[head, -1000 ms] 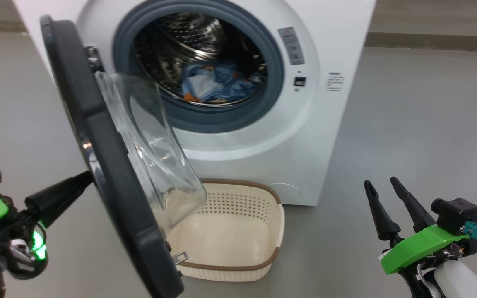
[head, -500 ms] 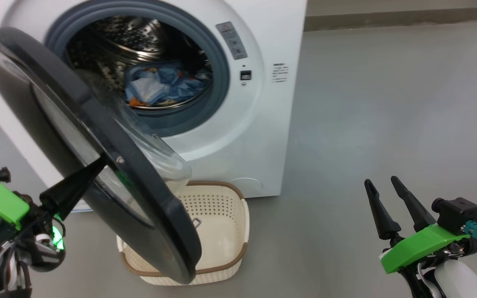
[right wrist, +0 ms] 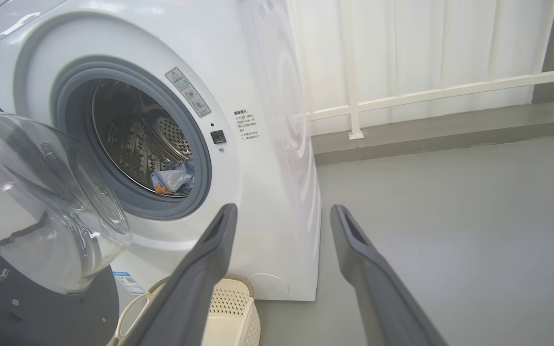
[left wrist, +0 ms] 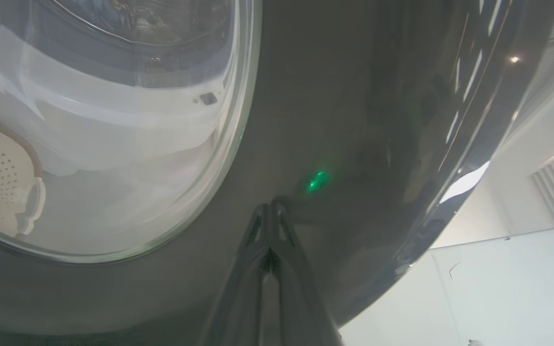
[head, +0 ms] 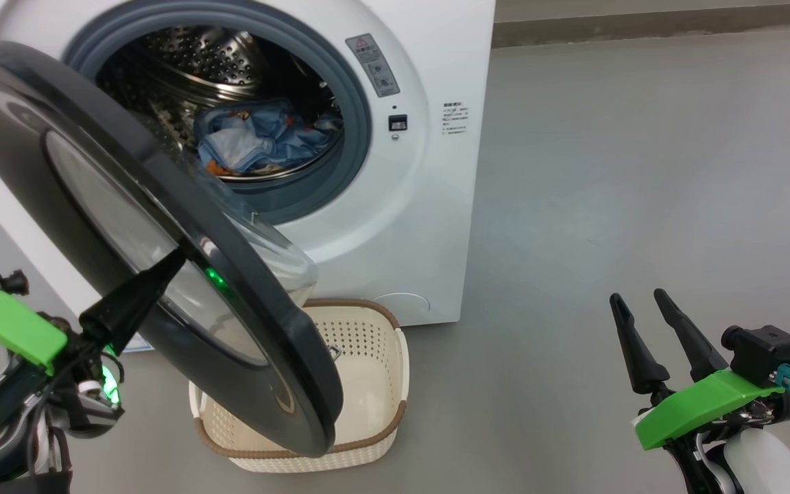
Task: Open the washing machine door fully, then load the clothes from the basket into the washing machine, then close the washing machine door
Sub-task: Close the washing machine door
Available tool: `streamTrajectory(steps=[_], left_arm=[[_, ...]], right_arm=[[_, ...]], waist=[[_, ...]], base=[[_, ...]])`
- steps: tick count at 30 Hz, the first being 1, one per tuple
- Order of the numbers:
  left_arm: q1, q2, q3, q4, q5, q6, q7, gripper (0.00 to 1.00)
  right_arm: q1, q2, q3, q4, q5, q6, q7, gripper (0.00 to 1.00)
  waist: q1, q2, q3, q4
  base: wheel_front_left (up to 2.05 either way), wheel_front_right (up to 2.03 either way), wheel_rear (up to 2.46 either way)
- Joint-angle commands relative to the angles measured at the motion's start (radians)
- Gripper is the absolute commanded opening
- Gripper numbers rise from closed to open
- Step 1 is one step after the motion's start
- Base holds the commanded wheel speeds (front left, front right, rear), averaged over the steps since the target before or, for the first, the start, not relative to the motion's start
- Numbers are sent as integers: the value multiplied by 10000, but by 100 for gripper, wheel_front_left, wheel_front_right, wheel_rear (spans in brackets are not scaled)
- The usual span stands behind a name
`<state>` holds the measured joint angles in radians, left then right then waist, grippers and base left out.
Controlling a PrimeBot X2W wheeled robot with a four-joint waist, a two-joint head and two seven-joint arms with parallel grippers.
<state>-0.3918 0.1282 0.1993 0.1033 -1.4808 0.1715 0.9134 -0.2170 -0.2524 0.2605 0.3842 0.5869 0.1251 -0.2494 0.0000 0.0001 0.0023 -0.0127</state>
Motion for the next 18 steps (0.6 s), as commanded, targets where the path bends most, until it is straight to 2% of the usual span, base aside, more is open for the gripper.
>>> streamTrajectory(steps=[1,12,13,15,16,17,18], left_arm=[[-534,212,257,-272,247,-150,-98,0],[-389,436,240,-831,751,-333,-404,2],[-350,459,268,-897,826,-388,-492,23],[-255,489,302,-1023,974,-514,-655,42],[-132,507,340,-1130,1129,-649,-838,80],[-54,534,341,-1188,1251,-755,-944,100],[45,592,310,-1251,1425,-885,-1046,100]], right_arm=[[-231,-59,147,-239,-133,56,-124,100],[-154,-20,40,-301,-164,56,-124,100],[-148,-16,33,-307,-165,56,-124,100],[-130,-7,20,-317,-160,56,-124,100],[-116,-3,10,-328,-165,56,-124,100],[-117,-2,10,-335,-168,56,-124,100],[-120,-3,11,-342,-170,56,-124,100]], waist=[[0,-1,-5,89],[0,-1,-5,354],[0,-1,-2,360],[0,-1,0,370],[0,-1,13,367],[0,-1,18,356],[0,-1,22,340]], base=[[0,0,0],[0,0,0],[0,0,0],[0,0,0],[0,0,0],[0,0,0],[0,0,0]])
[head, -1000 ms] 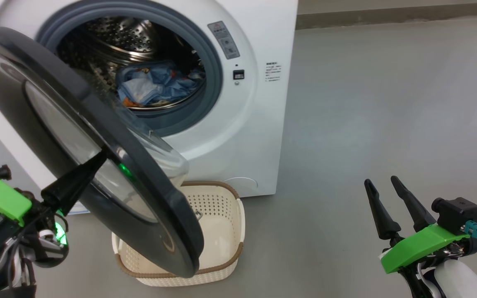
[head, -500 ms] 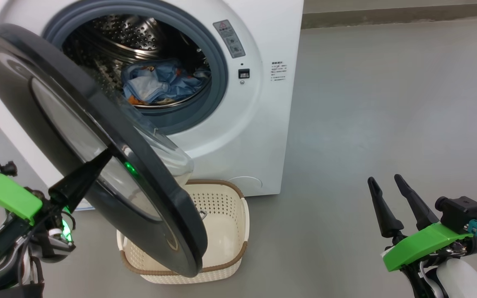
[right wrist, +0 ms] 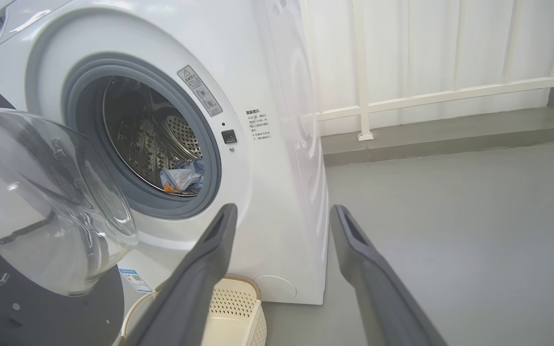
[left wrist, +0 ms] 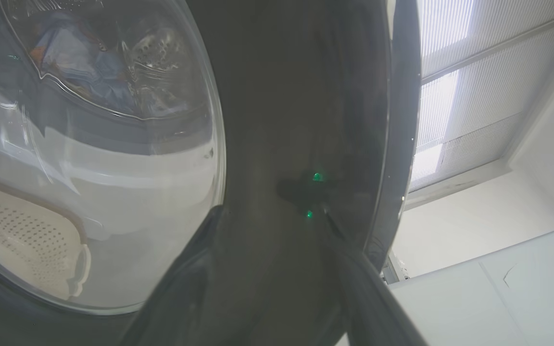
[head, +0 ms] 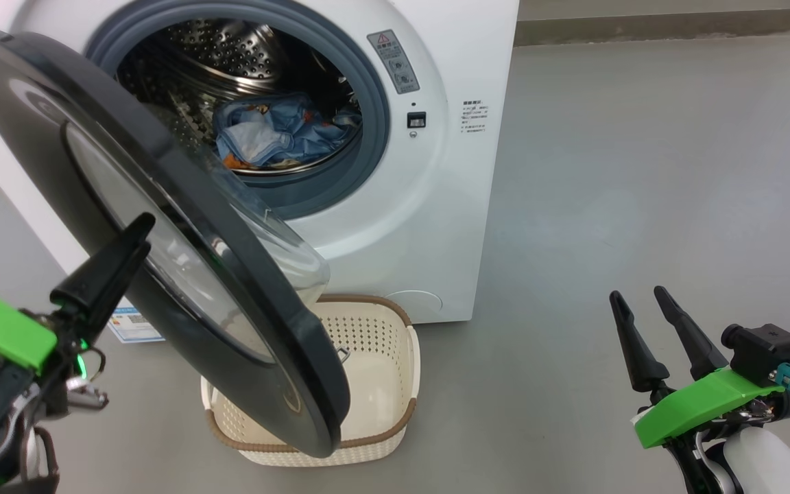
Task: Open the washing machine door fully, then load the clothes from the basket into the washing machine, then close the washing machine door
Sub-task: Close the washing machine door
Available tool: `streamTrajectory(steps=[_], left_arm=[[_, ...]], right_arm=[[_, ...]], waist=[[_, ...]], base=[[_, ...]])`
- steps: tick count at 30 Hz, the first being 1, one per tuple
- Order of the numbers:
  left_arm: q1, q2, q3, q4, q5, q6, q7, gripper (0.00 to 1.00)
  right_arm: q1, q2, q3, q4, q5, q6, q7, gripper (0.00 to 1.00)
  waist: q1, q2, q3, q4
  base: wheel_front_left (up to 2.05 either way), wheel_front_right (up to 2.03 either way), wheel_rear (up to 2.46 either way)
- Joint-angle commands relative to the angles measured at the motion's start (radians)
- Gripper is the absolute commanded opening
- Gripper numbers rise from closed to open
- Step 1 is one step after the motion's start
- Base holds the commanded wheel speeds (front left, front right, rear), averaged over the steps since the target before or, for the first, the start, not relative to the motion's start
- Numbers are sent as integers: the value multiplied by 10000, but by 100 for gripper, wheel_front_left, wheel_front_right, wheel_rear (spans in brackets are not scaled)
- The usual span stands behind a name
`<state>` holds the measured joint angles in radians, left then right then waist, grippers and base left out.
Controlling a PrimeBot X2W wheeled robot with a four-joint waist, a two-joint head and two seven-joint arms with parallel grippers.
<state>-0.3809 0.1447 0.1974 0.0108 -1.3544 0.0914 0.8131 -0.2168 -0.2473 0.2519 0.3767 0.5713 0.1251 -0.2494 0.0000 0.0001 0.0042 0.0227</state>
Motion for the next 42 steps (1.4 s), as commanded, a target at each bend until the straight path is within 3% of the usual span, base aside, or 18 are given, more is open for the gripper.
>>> streamTrajectory(steps=[1,4,9,16,17,23,33,42], left_arm=[[44,488,305,-386,342,-225,-155,100],[247,617,284,-508,781,-541,-491,100],[839,839,203,-838,2035,-1428,-1581,100],[1529,890,-65,-816,3832,-2055,-3651,100],[1687,847,-123,-744,4216,-2122,-4343,100],[2290,506,-339,-342,5021,-2197,-6411,100],[2953,758,-1355,740,7296,-2216,-9343,100],[2974,529,-1858,1773,8453,-2136,-10506,100]], right_arm=[[-129,-59,96,-278,-14,56,-124,100],[-149,-73,81,-305,-13,56,-124,100],[-152,-84,24,-344,-21,56,-124,100],[-165,-78,-10,-367,-39,56,-124,100],[-191,-87,-1,-366,-42,56,-124,100],[-229,-107,8,-361,-25,56,-124,100],[-262,-172,8,-394,-14,56,-124,100],[-265,-187,19,-413,-42,56,-124,100]], waist=[[0,-1,14,-32],[0,-1,47,-64],[0,-1,128,-125],[0,-1,190,-162],[0,-1,198,-175],[0,-1,164,-260],[0,-1,139,-343],[0,-1,202,-373]], base=[[0,0,0],[0,0,0],[0,0,0],[0,0,0],[0,0,0],[0,0,0],[0,0,0],[0,0,0]])
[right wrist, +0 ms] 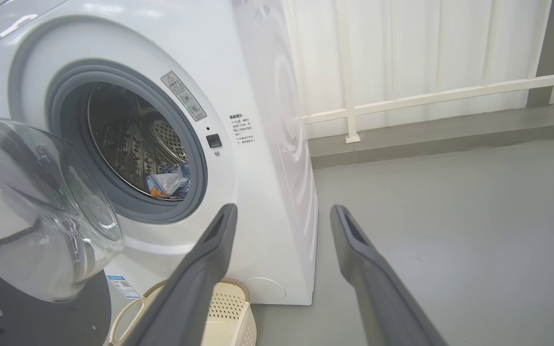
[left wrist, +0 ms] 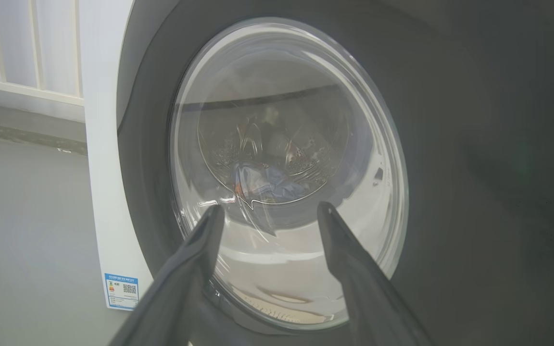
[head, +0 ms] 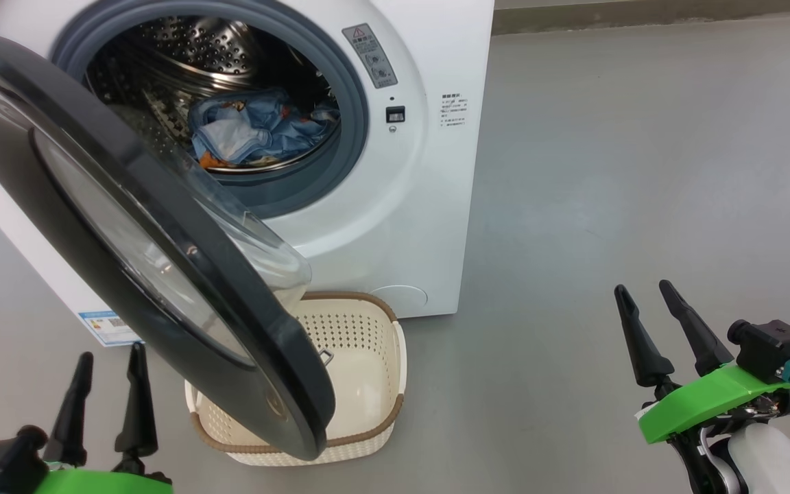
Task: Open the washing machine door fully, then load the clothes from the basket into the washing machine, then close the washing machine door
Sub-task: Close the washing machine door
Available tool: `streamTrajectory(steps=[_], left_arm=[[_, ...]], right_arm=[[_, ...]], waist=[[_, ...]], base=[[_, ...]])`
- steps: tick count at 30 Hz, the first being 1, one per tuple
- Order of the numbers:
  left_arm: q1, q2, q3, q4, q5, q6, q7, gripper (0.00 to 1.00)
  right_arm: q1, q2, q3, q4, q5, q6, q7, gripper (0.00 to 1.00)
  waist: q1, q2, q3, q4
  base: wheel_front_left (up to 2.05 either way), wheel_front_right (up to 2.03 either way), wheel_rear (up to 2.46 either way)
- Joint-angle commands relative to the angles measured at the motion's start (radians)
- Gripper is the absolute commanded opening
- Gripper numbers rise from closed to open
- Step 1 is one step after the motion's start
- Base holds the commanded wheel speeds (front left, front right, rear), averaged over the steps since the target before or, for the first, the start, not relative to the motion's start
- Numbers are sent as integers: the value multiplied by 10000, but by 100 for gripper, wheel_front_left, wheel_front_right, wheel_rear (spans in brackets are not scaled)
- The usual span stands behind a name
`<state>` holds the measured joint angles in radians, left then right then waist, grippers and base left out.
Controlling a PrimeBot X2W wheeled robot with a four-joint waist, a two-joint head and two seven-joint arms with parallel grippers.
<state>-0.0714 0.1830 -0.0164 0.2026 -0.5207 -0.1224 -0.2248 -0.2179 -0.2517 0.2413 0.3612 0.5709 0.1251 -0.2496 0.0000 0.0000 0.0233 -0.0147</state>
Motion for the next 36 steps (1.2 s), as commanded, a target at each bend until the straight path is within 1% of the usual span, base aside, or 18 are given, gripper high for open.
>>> streamTrajectory(steps=[1,16,36], left_arm=[[-141,121,264,-88,163,1,-171,100],[-261,-99,233,216,570,-29,-358,100],[-250,-120,89,178,790,-48,-368,100]], right_arm=[[-261,-150,125,-257,-41,56,-122,100],[-295,-183,146,-192,-76,56,-122,100],[-213,-164,193,-140,-24,56,-122,100]], waist=[[0,0,25,2],[0,0,7,39],[0,0,-135,156]], base=[[0,0,0],[0,0,0],[0,0,0]])
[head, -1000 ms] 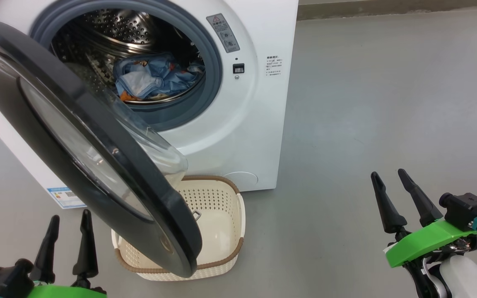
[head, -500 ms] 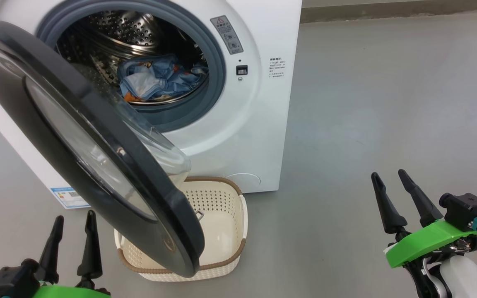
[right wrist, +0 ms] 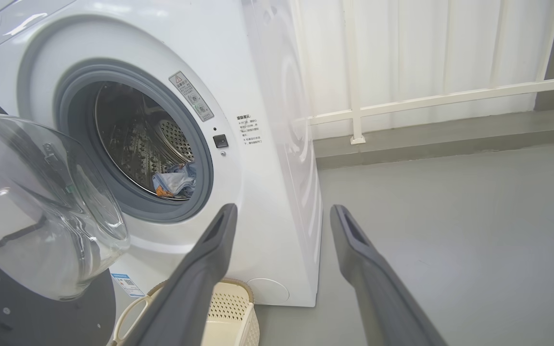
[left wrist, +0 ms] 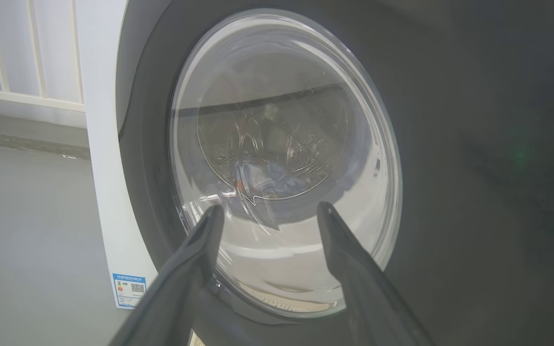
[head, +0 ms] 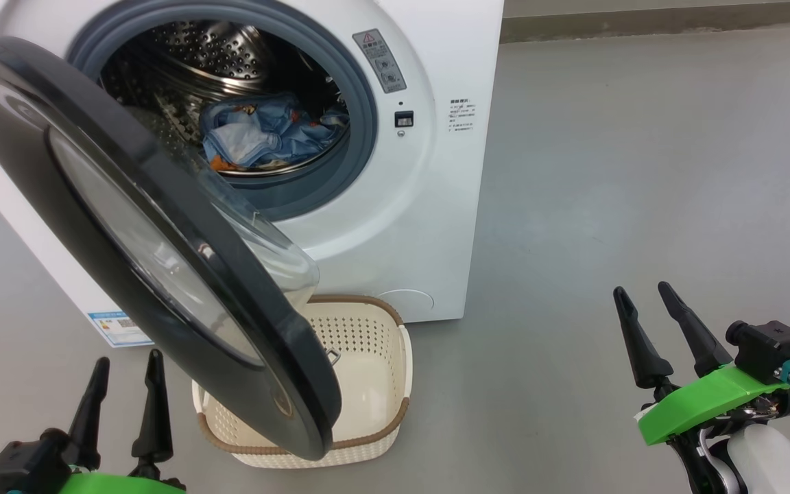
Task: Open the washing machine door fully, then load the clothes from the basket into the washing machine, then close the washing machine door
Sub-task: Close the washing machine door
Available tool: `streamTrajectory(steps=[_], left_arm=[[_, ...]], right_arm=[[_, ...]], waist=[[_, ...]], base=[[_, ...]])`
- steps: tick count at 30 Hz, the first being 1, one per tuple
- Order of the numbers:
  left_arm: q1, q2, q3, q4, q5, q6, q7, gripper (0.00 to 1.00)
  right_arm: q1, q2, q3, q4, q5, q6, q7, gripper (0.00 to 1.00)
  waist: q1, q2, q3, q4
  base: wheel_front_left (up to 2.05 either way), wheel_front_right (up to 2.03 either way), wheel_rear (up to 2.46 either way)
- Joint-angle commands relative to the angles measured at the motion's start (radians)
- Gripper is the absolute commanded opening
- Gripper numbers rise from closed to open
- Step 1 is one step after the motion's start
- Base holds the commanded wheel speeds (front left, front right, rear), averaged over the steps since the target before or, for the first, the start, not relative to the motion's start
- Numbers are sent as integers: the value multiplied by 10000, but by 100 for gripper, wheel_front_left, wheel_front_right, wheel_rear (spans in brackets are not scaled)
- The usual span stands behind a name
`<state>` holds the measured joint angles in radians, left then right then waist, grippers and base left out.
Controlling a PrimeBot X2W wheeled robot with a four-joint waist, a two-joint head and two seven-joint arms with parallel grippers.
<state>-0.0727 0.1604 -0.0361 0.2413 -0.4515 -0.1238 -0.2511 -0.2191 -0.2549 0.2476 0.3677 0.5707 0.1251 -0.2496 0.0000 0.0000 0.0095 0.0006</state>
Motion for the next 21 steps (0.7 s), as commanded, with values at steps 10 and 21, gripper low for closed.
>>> streamTrajectory(steps=[10,21], left_arm=[[-236,72,290,-200,109,-36,-106,100],[-268,141,183,-171,110,-40,-106,100]], right_arm=[[-180,-119,106,-246,-45,56,-122,100],[-136,-112,84,-293,48,56,-122,0]], waist=[[0,0,52,85],[0,0,107,513]], base=[[0,0,0],[0,0,0]])
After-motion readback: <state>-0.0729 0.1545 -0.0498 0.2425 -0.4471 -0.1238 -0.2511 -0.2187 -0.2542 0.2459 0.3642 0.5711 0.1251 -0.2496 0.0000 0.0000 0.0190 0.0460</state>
